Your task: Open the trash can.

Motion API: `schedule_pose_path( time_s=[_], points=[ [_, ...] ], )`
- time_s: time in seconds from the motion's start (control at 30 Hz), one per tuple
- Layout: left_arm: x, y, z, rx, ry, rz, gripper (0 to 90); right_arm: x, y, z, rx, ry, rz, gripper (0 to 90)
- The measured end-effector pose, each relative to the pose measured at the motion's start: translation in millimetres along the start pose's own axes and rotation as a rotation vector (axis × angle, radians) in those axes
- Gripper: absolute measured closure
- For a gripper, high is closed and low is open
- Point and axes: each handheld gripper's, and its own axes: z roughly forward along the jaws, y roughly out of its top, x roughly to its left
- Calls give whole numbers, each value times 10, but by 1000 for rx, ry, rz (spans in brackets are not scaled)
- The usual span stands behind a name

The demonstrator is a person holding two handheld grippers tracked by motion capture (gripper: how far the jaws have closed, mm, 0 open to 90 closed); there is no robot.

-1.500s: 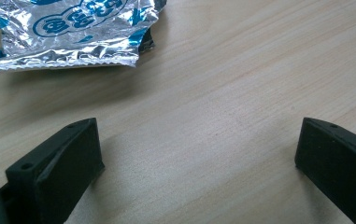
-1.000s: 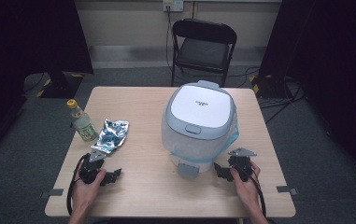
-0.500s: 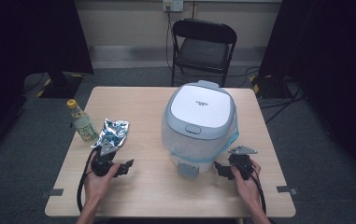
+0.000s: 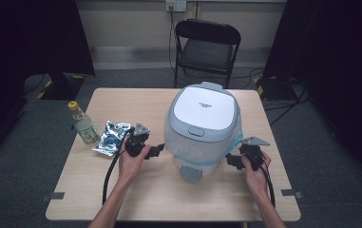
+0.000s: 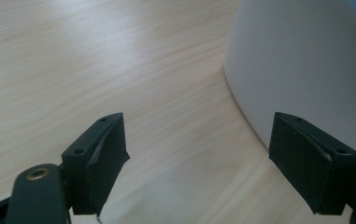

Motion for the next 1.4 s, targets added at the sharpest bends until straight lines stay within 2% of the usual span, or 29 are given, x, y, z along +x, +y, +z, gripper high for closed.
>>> schedule_pose_path(
  time_s=[0.07, 0.1, 0.13, 0.23, 0.27, 0.3, 0.37, 0.4, 0.43, 0.47, 0.5, 0.57, 0.7, 0.73, 0.8, 0.83, 0.87, 0.9, 0.93, 0.97, 1.03, 1.1, 1.2, 1.23, 1.27, 1.3, 1.33, 1.4],
  points=[
    [10, 41, 48, -3, 10, 10, 189, -7, 16, 11, -4, -2, -7, 191],
    [10, 57, 83, -35, 12, 8, 190, -6, 43, 31, -14, -5, 2, 192],
    [16, 90, 162, -38, -13, -16, 190, -11, 74, 51, -12, -2, 0, 197],
    [-4, 114, 231, -42, -27, -2, 184, -21, 99, 70, -24, -17, 0, 208],
    [-46, 126, 254, -64, -60, -6, 184, -20, 123, 89, -43, -24, 23, 255],
    [-46, 126, 254, -64, -60, -6, 223, -20, 123, 89, -43, -24, 23, 255],
    [-77, 128, 244, -64, -49, 7, 269, -21, 136, 88, -51, -17, 18, 289],
    [-100, 117, 222, -66, -65, 9, 313, -22, 153, 85, -44, 3, 17, 356],
    [-100, 117, 222, -66, -65, 9, 367, -22, 153, 85, -44, 3, 17, 356],
    [-120, 107, 190, -66, -77, 16, 367, -22, 158, 84, -43, 7, 17, 368],
    [-148, 90, 167, -74, -77, 15, 414, -16, 161, 87, -46, 5, 22, 392],
    [-166, 48, 125, -82, -71, 13, 429, -10, 153, 92, -54, 20, 22, 416],
    [-169, 4, 68, -84, -99, 19, 481, -3, 159, 134, -68, 41, 44, 446],
    [-172, -9, 51, -83, -124, 16, 517, 10, 171, 159, -75, 50, 32, 473],
    [-168, -37, 20, -78, -139, 0, 519, 11, 174, 169, -78, 51, 26, 480],
    [-175, -59, -6, -77, -142, -17, 519, 26, 199, 198, -74, 73, 26, 523],
    [-171, -83, -37, -75, -155, -16, 519, 26, 199, 198, -74, 73, 26, 523],
    [-154, -115, -81, -74, -169, -29, 503, 50, 216, 213, -73, 72, 18, 530],
    [-137, -132, -104, -82, -180, -49, 440, 78, 239, 226, -70, 67, -8, 542],
    [-119, -145, -132, -87, -180, -71, 401, 94, 253, 235, -69, 64, -16, 552],
    [-124, -137, -156, -78, -117, -48, 335, 134, 276, 259, -69, 70, -18, 546],
    [-91, -98, -131, -64, -72, -41, 342, 157, 278, 268, -68, 80, -23, 526],
    [-33, -62, -72, -58, -37, -37, 347, 186, 266, 259, -63, 111, -7, 521],
    [-21, -62, -59, -62, -44, -40, 384, 203, 264, 254, -64, 115, -17, 545],
    [-8, -68, -54, -62, -58, -44, 384, 203, 264, 254, -64, 115, -17, 545],
    [1, -80, -58, -70, -82, -46, 419, 218, 266, 259, -71, 113, -22, 590],
    [-18, -85, -71, -76, -91, -33, 466, 227, 266, 260, -74, 112, -22, 610],
    [-30, -88, -82, -76, -84, -20, 521, 241, 267, 260, -75, 114, -28, 643]
  ],
)
